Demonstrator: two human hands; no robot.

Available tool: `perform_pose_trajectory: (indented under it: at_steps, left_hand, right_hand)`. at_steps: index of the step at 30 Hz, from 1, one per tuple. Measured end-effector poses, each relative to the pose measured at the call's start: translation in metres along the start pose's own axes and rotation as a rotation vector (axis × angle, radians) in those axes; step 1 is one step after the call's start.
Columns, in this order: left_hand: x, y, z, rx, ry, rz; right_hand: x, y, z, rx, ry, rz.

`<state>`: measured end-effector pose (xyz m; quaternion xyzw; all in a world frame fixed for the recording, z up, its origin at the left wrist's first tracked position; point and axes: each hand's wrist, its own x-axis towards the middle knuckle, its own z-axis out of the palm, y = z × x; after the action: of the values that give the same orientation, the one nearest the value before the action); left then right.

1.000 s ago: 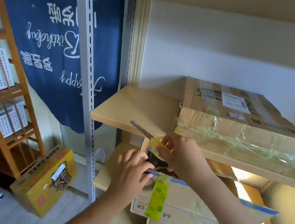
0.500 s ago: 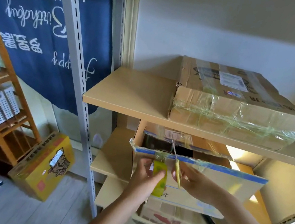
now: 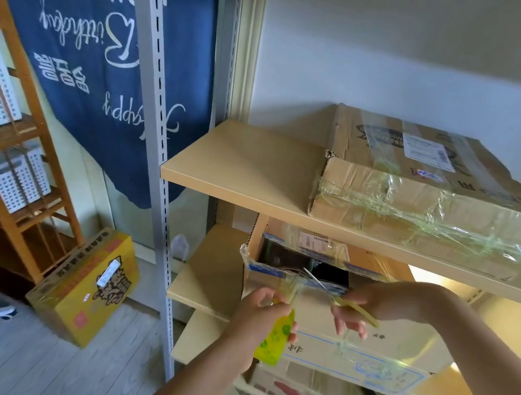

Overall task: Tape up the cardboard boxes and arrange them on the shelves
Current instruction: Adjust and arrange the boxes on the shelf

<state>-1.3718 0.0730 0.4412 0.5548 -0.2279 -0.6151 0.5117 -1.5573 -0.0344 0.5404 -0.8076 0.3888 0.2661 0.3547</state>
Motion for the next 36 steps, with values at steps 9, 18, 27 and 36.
perform_pose_trajectory:
  at_steps: [9,18,27,36]
  left_hand:
    - [0.001,-0.001,0.001,-0.059,0.022,-0.009]
    - [-0.004,-0.004,0.005,-0.037,0.069,-0.035]
    - [-0.007,0.000,0.006,0.012,0.072,-0.055]
    - [-0.006,0.009,0.004,0.089,0.057,-0.049]
  right_hand:
    - [0.010,0.001,0.008,-0.093,-0.011,0.203]
    - [0.017,-0.002,0.017,0.111,0.081,0.198]
    - [0.028,-0.007,0.026,0.327,0.186,0.161]
    - [0.034,-0.008,0.032,0.082,0.344,0.088]
